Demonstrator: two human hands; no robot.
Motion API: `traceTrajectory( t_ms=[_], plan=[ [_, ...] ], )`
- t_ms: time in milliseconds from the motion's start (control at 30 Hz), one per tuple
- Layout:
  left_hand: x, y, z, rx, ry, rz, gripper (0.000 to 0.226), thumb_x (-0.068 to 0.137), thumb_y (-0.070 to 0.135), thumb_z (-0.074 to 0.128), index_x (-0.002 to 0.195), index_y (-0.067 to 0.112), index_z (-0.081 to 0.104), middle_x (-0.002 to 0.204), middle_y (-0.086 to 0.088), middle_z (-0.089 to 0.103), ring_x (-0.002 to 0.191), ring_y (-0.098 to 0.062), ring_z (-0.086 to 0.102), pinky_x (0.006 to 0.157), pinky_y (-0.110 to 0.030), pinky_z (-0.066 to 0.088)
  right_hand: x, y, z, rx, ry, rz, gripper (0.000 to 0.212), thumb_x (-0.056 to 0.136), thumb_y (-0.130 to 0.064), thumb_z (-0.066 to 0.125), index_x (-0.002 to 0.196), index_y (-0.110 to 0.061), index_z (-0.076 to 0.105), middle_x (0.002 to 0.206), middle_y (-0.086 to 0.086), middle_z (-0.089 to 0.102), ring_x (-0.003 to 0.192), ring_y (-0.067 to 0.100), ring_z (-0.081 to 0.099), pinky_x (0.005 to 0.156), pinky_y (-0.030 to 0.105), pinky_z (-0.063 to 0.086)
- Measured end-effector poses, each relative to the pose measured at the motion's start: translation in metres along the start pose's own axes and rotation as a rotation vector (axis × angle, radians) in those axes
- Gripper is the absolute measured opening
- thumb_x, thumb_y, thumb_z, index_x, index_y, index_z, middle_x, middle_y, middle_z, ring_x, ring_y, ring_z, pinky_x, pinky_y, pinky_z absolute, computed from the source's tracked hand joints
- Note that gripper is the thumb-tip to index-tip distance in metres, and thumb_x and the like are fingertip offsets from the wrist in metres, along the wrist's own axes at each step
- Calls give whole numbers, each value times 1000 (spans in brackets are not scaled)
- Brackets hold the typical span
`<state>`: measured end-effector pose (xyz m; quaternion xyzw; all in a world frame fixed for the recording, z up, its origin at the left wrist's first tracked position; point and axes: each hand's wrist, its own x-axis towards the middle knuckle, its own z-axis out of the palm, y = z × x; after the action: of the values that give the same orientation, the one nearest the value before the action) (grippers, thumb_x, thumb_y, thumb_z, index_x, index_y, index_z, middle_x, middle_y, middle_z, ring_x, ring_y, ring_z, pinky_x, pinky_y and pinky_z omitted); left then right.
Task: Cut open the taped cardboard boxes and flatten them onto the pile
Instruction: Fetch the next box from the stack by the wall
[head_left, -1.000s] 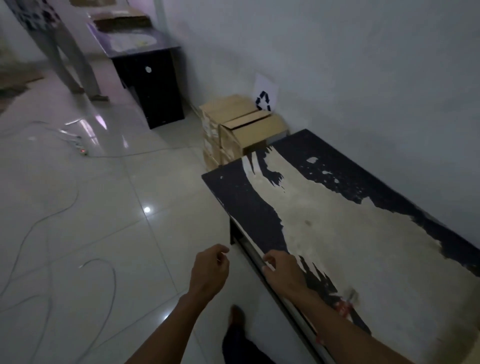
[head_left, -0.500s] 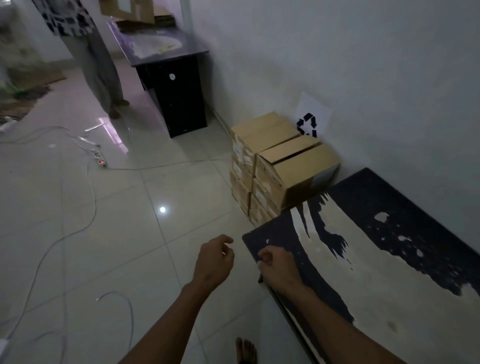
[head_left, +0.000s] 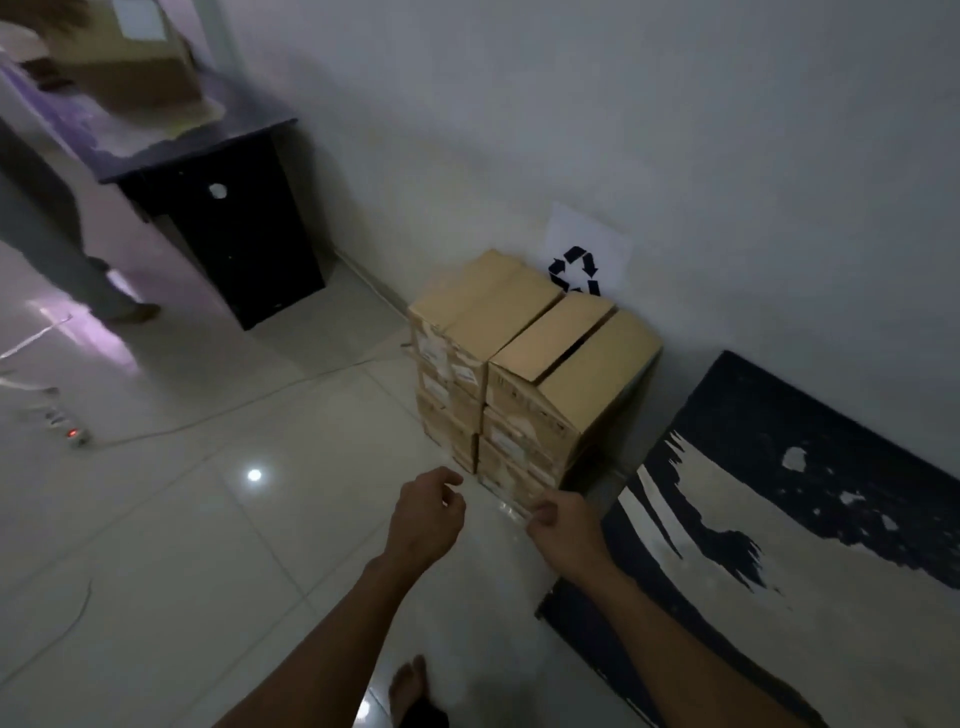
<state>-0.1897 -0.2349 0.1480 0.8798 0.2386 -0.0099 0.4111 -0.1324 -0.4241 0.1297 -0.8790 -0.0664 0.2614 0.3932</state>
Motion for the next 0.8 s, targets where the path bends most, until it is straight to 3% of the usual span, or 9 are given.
traceTrajectory(
  t_ms=[167, 333, 467, 567, 667, 767, 800],
  plan=[
    [66, 5, -12, 50, -115, 87, 26, 94, 13, 57, 117, 8, 68, 96, -6, 67, 82, -19, 64, 72, -24, 46, 26, -28, 4, 99, 162, 119, 16, 86, -5, 62, 95, -17, 68, 90, 2, 68, 86, 14, 64, 74, 27, 54],
    [129, 19, -5, 95, -212, 123, 24, 97, 20, 59, 113, 5, 70, 106, -13, 72, 99, -28, 66, 78, -25, 44, 55, -38, -9, 191, 259, 256, 25, 88, -6, 64, 81, -29, 60, 87, -2, 64, 85, 12, 62, 78, 29, 53],
    [190, 31, 17, 147, -284, 105, 24, 98, 21, 56, 106, 3, 70, 104, -15, 71, 101, -30, 66, 79, -28, 45, 94, -28, -24, 282, 323, 367, 16, 88, -12, 69, 90, -26, 60, 92, -4, 64, 83, 7, 59, 70, 23, 50],
    [238, 45, 39, 189, -339, 74, 26, 98, 22, 55, 108, 3, 69, 106, -16, 70, 104, -31, 64, 81, -31, 46, 139, -13, -39, 333, 356, 468, 16, 88, -12, 69, 103, -18, 65, 103, 3, 67, 89, 14, 62, 67, 20, 46],
    [288, 59, 63, 219, -369, 43, 33, 97, 20, 57, 123, 0, 63, 120, -18, 66, 114, -32, 61, 94, -34, 46, 188, 1, -56, 423, 385, 579, 35, 91, -14, 65, 124, -12, 58, 116, 7, 63, 98, 20, 61, 71, 25, 46],
    [335, 70, 89, 271, -423, 0, 42, 97, 18, 58, 134, 0, 54, 135, -18, 56, 123, -33, 54, 100, -35, 42, 227, 18, -65, 546, 443, 705, 48, 91, -18, 65, 135, -11, 48, 113, 4, 57, 86, 14, 57, 60, 23, 44],
    [349, 72, 98, 293, -440, -14, 45, 96, 18, 58, 137, 1, 50, 138, -18, 51, 124, -35, 51, 101, -38, 41, 238, 21, -66, 577, 462, 737, 53, 92, -21, 66, 139, -11, 44, 117, 5, 57, 89, 16, 58, 64, 24, 46]
  ],
)
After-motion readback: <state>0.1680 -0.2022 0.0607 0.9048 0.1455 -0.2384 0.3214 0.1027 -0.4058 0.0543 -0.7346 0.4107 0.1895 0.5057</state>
